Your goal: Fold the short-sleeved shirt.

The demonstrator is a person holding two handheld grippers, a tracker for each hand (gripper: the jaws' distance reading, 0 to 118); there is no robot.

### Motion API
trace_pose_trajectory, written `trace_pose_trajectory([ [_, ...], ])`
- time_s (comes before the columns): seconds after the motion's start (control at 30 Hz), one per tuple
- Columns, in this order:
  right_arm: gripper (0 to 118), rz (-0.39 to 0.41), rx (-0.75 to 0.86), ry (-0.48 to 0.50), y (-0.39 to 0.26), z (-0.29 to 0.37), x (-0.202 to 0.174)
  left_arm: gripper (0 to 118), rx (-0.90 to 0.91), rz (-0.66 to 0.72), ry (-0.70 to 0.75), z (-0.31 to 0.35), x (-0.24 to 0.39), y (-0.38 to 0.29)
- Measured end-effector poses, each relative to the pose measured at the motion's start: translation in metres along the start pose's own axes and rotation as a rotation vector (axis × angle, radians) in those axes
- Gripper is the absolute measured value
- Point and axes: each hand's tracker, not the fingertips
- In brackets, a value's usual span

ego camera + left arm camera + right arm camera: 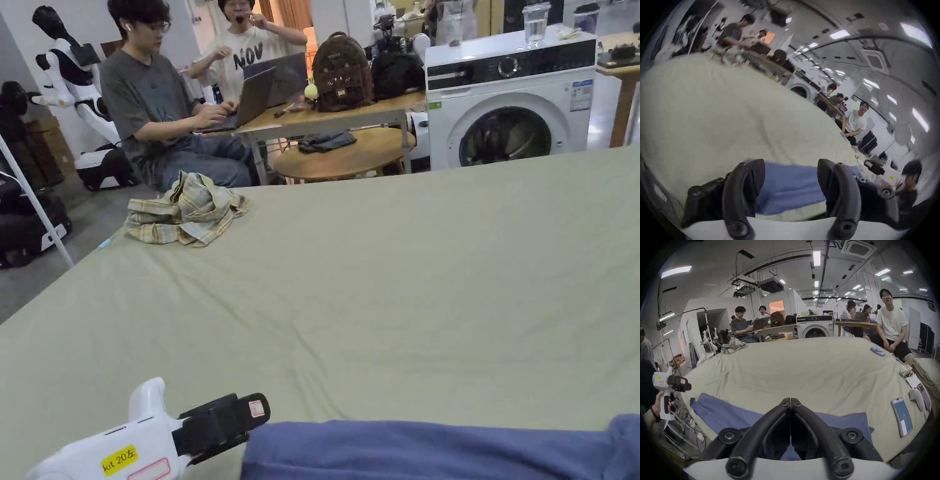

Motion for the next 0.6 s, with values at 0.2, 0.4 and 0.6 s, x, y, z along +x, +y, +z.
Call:
trace_pose_trajectory([
  [0.2,0,-0.042,-0.04,-0.002,-0.004,0.007,0.009,67,-0.081,0.181,0.014,-0.031,-0.05,-0.019],
  [0.4,0,-0.088,-0.046,-0.034,-0.009,0.015,0.019,67,-0.046,0.334,-0.113,-0.058,-0.053,-0.03],
  [0.6,0,-0.123,-0.06,-0.034,-0.014,0.017,0.022,8,-0.115,0.394,-0.182,-0.084,-0.04,-0.037],
])
